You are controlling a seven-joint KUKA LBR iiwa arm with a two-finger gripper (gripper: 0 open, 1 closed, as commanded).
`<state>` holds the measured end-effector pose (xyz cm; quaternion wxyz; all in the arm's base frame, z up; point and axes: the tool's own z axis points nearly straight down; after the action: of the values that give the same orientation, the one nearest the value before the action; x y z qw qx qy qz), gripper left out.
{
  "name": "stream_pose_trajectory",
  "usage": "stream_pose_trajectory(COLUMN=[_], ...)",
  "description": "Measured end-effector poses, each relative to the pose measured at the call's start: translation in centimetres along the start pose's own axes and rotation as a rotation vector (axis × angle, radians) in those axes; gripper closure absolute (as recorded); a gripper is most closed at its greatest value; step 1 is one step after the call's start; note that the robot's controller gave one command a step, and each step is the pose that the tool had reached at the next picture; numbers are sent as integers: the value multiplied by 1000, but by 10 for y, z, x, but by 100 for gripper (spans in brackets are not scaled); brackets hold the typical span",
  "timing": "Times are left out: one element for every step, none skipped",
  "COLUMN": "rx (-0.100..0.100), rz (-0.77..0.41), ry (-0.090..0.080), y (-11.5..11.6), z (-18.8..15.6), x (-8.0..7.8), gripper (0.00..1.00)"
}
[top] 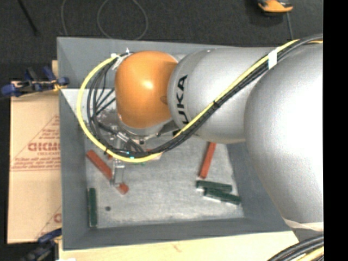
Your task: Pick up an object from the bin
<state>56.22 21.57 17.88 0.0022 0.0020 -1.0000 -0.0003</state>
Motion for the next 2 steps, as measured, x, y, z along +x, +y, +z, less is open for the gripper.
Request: stream_pose_trajectory(rx=[2, 4], rz=[-237, -611], ry=[-4, -5], y=[6, -40], z=[108, 108], x=[-38, -44], gripper=[0, 0])
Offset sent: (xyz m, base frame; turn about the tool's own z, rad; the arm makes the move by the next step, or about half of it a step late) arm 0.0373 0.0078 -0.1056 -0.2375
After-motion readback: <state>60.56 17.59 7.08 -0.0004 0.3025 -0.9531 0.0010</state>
